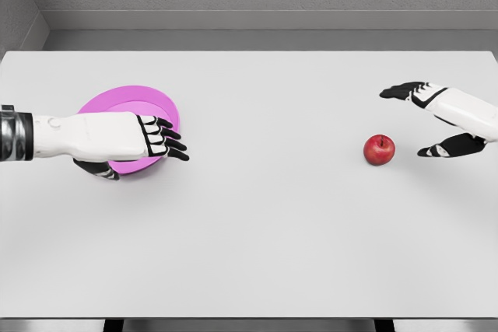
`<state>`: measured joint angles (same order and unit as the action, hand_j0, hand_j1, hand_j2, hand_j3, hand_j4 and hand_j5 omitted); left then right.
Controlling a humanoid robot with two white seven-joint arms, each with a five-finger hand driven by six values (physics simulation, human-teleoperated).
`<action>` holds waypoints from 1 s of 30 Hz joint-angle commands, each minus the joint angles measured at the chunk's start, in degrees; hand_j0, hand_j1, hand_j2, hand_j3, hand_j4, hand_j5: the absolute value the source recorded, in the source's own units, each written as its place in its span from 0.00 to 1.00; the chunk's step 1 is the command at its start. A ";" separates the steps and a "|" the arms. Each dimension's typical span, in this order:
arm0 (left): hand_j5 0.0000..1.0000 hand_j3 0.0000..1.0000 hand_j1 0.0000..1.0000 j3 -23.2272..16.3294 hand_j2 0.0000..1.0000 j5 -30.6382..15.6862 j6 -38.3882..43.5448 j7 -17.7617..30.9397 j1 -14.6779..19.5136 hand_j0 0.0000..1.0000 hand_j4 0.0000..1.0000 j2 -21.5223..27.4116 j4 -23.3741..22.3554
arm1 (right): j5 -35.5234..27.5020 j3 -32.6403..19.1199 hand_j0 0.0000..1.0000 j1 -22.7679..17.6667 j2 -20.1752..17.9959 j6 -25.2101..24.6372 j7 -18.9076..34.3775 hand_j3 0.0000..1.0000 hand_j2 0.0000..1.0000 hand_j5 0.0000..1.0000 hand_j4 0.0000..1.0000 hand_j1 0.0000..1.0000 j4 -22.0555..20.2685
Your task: Put the apple on the plate with both arms
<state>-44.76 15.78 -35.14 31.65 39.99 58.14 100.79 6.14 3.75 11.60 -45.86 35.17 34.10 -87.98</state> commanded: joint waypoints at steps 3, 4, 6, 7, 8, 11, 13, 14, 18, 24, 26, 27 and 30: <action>1.00 1.00 1.00 0.02 1.00 -0.31 0.14 -0.01 -0.09 1.00 1.00 0.04 0.02 | -0.43 0.12 1.00 0.17 -1.69 -0.17 0.00 1.00 1.00 1.00 1.00 1.00 0.00; 1.00 1.00 1.00 0.02 1.00 -0.31 0.14 -0.01 0.00 1.00 1.00 0.04 -0.07 | -0.43 0.12 1.00 0.26 -1.78 -0.17 0.09 1.00 1.00 1.00 1.00 1.00 0.09; 1.00 1.00 1.00 0.02 1.00 -0.31 0.14 -0.01 0.00 1.00 1.00 0.04 -0.07 | -0.52 0.12 1.00 0.53 -1.78 -0.17 0.09 1.00 1.00 1.00 1.00 1.00 0.36; 1.00 1.00 1.00 0.11 1.00 -0.31 0.14 -0.01 0.00 1.00 1.00 0.04 -0.07 | -0.52 0.03 1.00 0.53 -1.78 -0.17 0.88 1.00 1.00 1.00 1.00 1.00 0.53; 1.00 1.00 1.00 0.02 1.00 -0.31 0.14 -0.01 0.00 1.00 1.00 0.04 -0.07 | -0.52 0.03 1.00 0.44 -1.69 -0.17 0.90 1.00 1.00 1.00 1.00 1.00 0.53; 1.00 1.00 1.00 0.02 1.00 -0.57 0.14 -0.01 0.17 1.00 1.00 -0.13 0.11 | -0.78 2.40 1.00 0.09 -1.78 -0.17 0.90 1.00 1.00 1.00 1.00 1.00 0.79; 1.00 1.00 1.00 0.11 1.00 -0.66 0.14 -0.19 1.93 1.00 1.00 -0.40 0.19 | -1.40 5.83 1.00 0.79 -1.78 -0.17 0.90 1.00 1.00 1.00 1.00 1.00 1.76; 1.00 1.00 1.00 -0.16 1.00 -4.43 0.14 -0.28 2.02 1.00 1.00 -0.05 -0.33 | -1.40 6.54 1.00 1.14 -1.78 -0.17 0.90 1.00 1.00 1.00 1.00 1.00 2.64; 1.00 1.00 1.00 -8.07 1.00 -16.65 0.14 -0.36 1.85 1.00 1.00 0.48 -4.29 | -2.80 11.28 1.00 4.39 -1.78 -0.17 0.90 1.00 1.00 1.00 1.00 1.00 5.54; 1.00 1.00 1.00 -12.37 1.00 -21.05 0.14 -13.89 1.23 1.00 1.00 0.57 -13.07 | -3.42 13.21 1.00 5.54 -1.34 -0.17 0.90 1.00 1.00 1.00 1.00 1.00 8.09; 1.00 1.00 1.00 -14.57 1.00 -23.07 0.14 -13.90 1.32 1.00 1.00 0.57 -12.90 | -3.42 14.36 1.00 5.62 -1.08 -0.17 0.90 1.00 1.00 1.00 1.00 1.00 9.23; 1.00 1.00 1.00 -14.57 1.00 -23.07 0.14 -13.98 1.32 1.00 1.00 0.57 -12.90 | -3.42 14.36 1.00 5.80 -1.08 -0.17 0.90 1.00 1.00 1.00 1.00 1.00 9.76; 1.00 1.00 1.00 -16.24 1.00 -23.69 0.14 -13.98 1.32 1.00 1.00 0.48 -12.64 | -3.42 14.71 1.00 5.80 -0.73 -0.17 0.90 1.00 1.00 1.00 1.00 1.00 10.11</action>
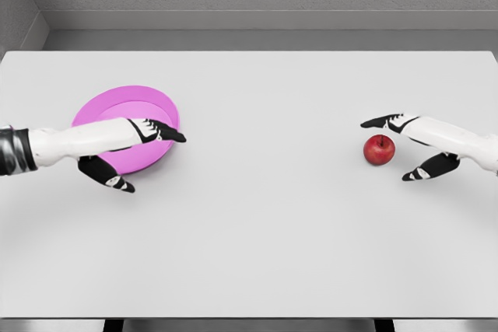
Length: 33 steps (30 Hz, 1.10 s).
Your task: Put the apple on the plate with both arms
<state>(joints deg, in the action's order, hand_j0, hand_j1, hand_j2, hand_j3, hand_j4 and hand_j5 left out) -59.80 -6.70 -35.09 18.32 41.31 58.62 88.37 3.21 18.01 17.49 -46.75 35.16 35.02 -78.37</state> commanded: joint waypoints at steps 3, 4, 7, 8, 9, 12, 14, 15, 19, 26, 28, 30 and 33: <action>1.00 1.00 1.00 -3.39 1.00 -3.85 0.09 -0.57 0.09 1.00 1.00 0.09 -0.13 | -0.48 1.24 1.00 1.40 1.39 -0.16 -0.02 1.00 1.00 1.00 1.00 1.00 2.52; 1.00 1.00 1.00 -3.48 1.00 -4.02 0.09 -0.57 0.09 1.00 1.00 -0.09 0.22 | -0.39 1.59 1.00 1.93 2.01 -0.16 -0.02 1.00 1.00 1.00 1.00 1.00 3.66; 1.00 1.00 1.00 -5.06 1.00 -9.03 0.09 -0.57 0.53 1.00 1.00 -0.44 1.80 | -0.39 2.12 1.00 2.90 2.45 -0.16 -0.02 1.00 1.00 1.00 1.00 1.00 4.81; 1.00 1.00 1.00 -5.06 1.00 -10.61 0.09 -0.57 0.62 1.00 1.00 -0.44 2.68 | -0.39 2.21 1.00 2.90 2.97 -0.16 -0.02 1.00 1.00 1.00 1.00 1.00 5.51; 1.00 1.00 1.00 -5.06 1.00 -11.32 0.09 -0.57 0.62 1.00 1.00 -0.52 2.68 | -0.31 2.82 1.00 3.51 3.41 -0.16 -0.02 1.00 1.00 1.00 1.00 1.00 6.48; 1.00 1.00 1.00 -5.59 1.00 -11.76 0.09 -0.65 0.44 1.00 1.00 -0.61 2.59 | -0.04 3.35 1.00 4.31 3.94 -0.16 -0.02 1.00 1.00 1.00 1.00 1.00 8.06; 1.00 1.00 1.00 -5.77 1.00 -12.81 0.09 -0.65 0.44 1.00 1.00 -0.44 2.51 | 0.13 3.35 1.00 4.40 4.03 -0.16 -0.02 1.00 1.00 1.00 1.00 1.00 8.15; 1.00 1.00 1.00 -5.77 1.00 -12.90 0.09 -0.65 0.44 1.00 1.00 -0.44 2.42 | 0.22 3.35 1.00 4.40 4.20 -0.16 -0.02 1.00 1.00 1.00 1.00 1.00 8.67; 1.00 1.00 1.00 -5.77 1.00 -12.90 0.09 -0.65 0.44 1.00 1.00 -0.52 2.42 | 0.31 4.14 1.00 5.71 5.00 -0.16 -0.02 1.00 1.00 1.00 1.00 1.00 10.26; 1.00 1.00 1.00 -1.29 1.00 6.25 0.09 -0.65 3.34 1.00 1.00 -0.26 3.03 | 0.48 4.49 1.00 5.98 5.17 -0.16 -0.02 1.00 1.00 1.00 1.00 1.00 10.61; 1.00 1.00 1.00 2.32 1.00 15.75 0.09 -0.65 3.60 1.00 1.00 -0.52 3.64 | 0.48 4.58 1.00 6.07 5.17 -0.16 -0.02 1.00 1.00 1.00 1.00 1.00 10.61; 1.00 1.00 1.00 5.13 1.00 21.55 0.09 -0.48 4.75 1.00 1.00 -0.44 8.65 | 0.57 4.58 1.00 6.15 5.26 -0.16 -0.02 1.00 1.00 1.00 1.00 1.00 10.87; 1.00 1.00 1.00 6.01 1.00 23.05 0.09 0.14 4.66 1.00 1.00 0.00 8.75 | 0.75 5.11 1.00 6.59 5.61 -0.16 -0.02 1.00 1.00 1.00 1.00 1.00 11.58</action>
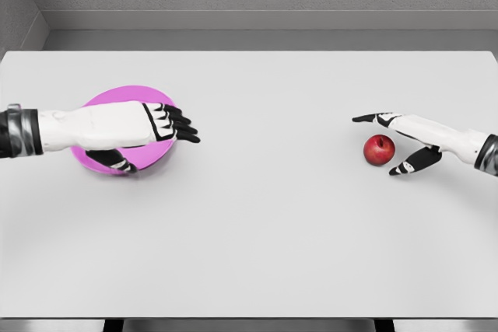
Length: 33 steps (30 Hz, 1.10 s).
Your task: Put the apple on the plate with both arms
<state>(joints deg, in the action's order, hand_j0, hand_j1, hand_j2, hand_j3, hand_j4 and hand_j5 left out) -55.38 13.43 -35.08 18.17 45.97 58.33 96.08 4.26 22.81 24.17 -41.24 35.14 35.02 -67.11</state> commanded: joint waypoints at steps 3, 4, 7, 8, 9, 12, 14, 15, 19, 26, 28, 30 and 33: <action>1.00 1.00 1.00 0.89 1.00 2.47 0.08 0.28 -0.44 1.00 1.00 -0.06 1.39 | -0.30 0.48 1.00 0.18 0.10 -0.14 -0.02 1.00 1.00 1.00 1.00 1.00 0.49; 1.00 1.00 1.00 0.89 1.00 2.65 0.08 0.28 -0.44 1.00 1.00 -0.15 1.39 | -0.30 0.48 1.00 0.26 0.19 -0.14 -0.02 1.00 1.00 1.00 1.00 1.00 0.49; 1.00 1.00 1.00 1.15 1.00 3.00 0.08 0.28 -0.09 1.00 1.00 -0.32 1.30 | 0.14 0.48 1.00 0.26 0.10 -0.14 -0.02 1.00 1.00 1.00 1.00 1.00 0.49; 1.00 1.00 1.00 1.24 1.00 3.09 0.08 0.28 0.00 1.00 1.00 -0.32 1.13 | 0.14 0.48 0.99 0.26 0.10 -0.14 -0.02 0.99 0.99 0.99 0.99 0.99 0.49; 1.00 1.00 1.00 1.33 1.00 3.09 0.08 0.28 0.00 1.00 1.00 -0.32 1.12 | 0.23 0.48 0.97 0.26 0.10 -0.14 -0.02 0.97 0.97 0.97 0.97 0.97 0.57; 1.00 1.00 1.00 1.33 1.00 3.00 0.08 0.28 -0.09 1.00 1.00 -0.32 1.12 | 1.19 0.48 0.91 0.26 0.37 -0.14 -0.02 0.91 0.91 0.91 0.91 0.91 0.66; 1.00 1.00 1.00 1.33 1.00 3.00 0.08 0.28 -0.18 1.00 1.00 -0.32 1.12 | 1.19 0.48 0.86 0.35 0.45 -0.14 -0.02 0.86 0.86 0.86 0.86 0.86 0.66; 1.00 1.00 1.00 1.33 1.00 3.00 0.08 0.37 -0.09 1.00 1.00 -0.32 1.12 | 1.19 0.48 0.85 0.44 0.45 -0.14 -0.02 0.85 0.85 0.85 0.85 0.85 0.66; 1.00 1.00 1.00 1.33 1.00 3.00 0.08 0.37 -0.09 1.00 1.00 -0.32 1.12 | 1.46 0.48 0.81 0.70 0.54 -0.14 -0.02 0.81 0.81 0.81 0.81 0.81 0.84; 1.00 1.00 1.00 1.33 1.00 3.00 0.08 0.28 -0.18 1.00 1.00 -0.32 1.12 | 2.25 0.48 0.74 0.79 0.72 -0.14 -0.02 0.74 0.74 0.74 0.74 0.74 1.01; 1.00 1.00 1.00 1.33 1.00 3.00 0.08 0.28 -0.09 1.00 1.00 -0.32 1.12 | 2.25 0.48 0.71 0.79 0.80 -0.14 -0.02 0.71 0.71 0.71 0.71 0.71 1.01; 1.00 1.00 1.00 1.33 1.00 3.00 0.08 0.28 -0.18 1.00 1.00 -0.32 1.12 | 2.25 0.40 0.66 0.88 0.98 -0.14 -0.02 0.66 0.66 0.66 0.66 0.66 1.10; 1.00 1.00 1.00 1.33 1.00 3.00 0.08 0.28 -0.09 1.00 1.00 -0.32 1.04 | 2.25 0.48 0.63 1.23 0.98 -0.14 -0.02 0.63 0.63 0.63 0.63 0.63 1.72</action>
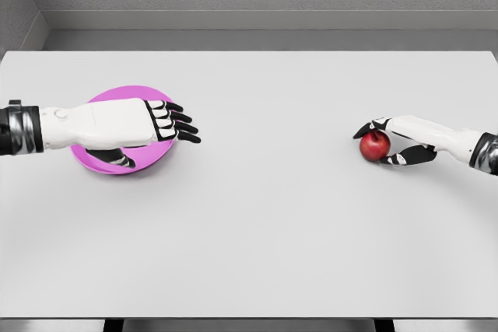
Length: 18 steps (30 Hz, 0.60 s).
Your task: Put the apple on the plate with both arms
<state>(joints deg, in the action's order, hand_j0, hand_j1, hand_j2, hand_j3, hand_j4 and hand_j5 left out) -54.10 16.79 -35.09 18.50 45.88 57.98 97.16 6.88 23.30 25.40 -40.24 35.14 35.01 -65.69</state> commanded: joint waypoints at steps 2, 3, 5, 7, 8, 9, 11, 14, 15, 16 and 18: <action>1.00 1.00 1.00 0.05 1.00 -0.35 0.09 -0.04 0.00 1.00 1.00 0.03 -0.04 | -0.37 -0.10 0.59 0.09 -0.01 -0.14 -0.01 0.59 0.59 0.59 0.59 0.59 0.48; 1.00 1.00 1.00 0.05 1.00 -0.35 0.09 -0.04 0.00 1.00 1.00 0.03 -0.04 | -0.37 -0.10 0.58 0.09 -0.01 -0.14 -0.01 0.58 0.58 0.58 0.58 0.58 0.48; 1.00 1.00 1.00 0.05 1.00 -0.35 0.09 -0.04 0.00 1.00 1.00 0.03 -0.04 | -0.46 -0.10 0.58 0.26 -0.01 -0.14 -0.01 0.58 0.58 0.58 0.58 0.58 0.48; 1.00 1.00 1.00 0.05 1.00 -0.35 0.09 -0.04 0.00 1.00 1.00 0.03 -0.04 | -0.46 -0.10 0.58 0.35 -0.01 -0.14 -0.01 0.58 0.58 0.58 0.58 0.58 0.48; 1.00 1.00 1.00 0.05 1.00 -0.35 0.09 0.05 0.00 1.00 1.00 0.03 -0.04 | -0.46 -0.10 0.58 0.35 0.08 -0.14 -0.01 0.58 0.58 0.58 0.58 0.58 0.48; 1.00 1.00 1.00 0.05 1.00 -0.35 0.09 -0.04 0.00 1.00 1.00 0.03 -0.04 | -0.46 -0.10 0.55 0.35 0.17 -0.14 -0.01 0.55 0.55 0.55 0.55 0.55 0.48; 1.00 1.00 1.00 0.05 1.00 -0.35 0.09 -0.04 0.00 1.00 1.00 0.03 -0.04 | -0.55 -0.10 0.55 0.70 0.25 -0.14 -0.01 0.55 0.55 0.55 0.55 0.55 0.39; 1.00 1.00 1.00 0.05 1.00 -0.35 0.09 -0.04 0.00 1.00 1.00 0.03 -0.13 | -0.55 -0.10 0.53 1.05 0.25 -0.14 -0.01 0.53 0.53 0.53 0.53 0.53 0.30; 1.00 1.00 1.00 0.05 1.00 -0.35 0.09 -0.04 0.00 1.00 1.00 0.03 -0.04 | -0.55 -0.10 0.53 1.23 0.25 -0.14 -0.01 0.53 0.53 0.53 0.53 0.53 0.21; 1.00 1.00 1.00 0.05 1.00 -0.35 0.09 -0.04 0.00 1.00 1.00 0.03 -0.13 | -0.64 -0.10 0.53 1.32 0.34 -0.14 -0.01 0.53 0.53 0.53 0.53 0.53 -0.14; 1.00 1.00 1.00 0.05 1.00 -0.35 0.09 -0.04 0.00 1.00 1.00 0.12 -0.13 | -0.72 -0.10 0.49 1.49 0.34 -0.14 -0.01 0.49 0.49 0.49 0.49 0.49 -0.49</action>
<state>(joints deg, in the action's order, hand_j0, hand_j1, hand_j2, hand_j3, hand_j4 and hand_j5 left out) -54.10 16.79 -35.09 18.49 45.88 58.00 97.06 6.73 23.23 27.07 -39.88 35.16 35.02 -65.84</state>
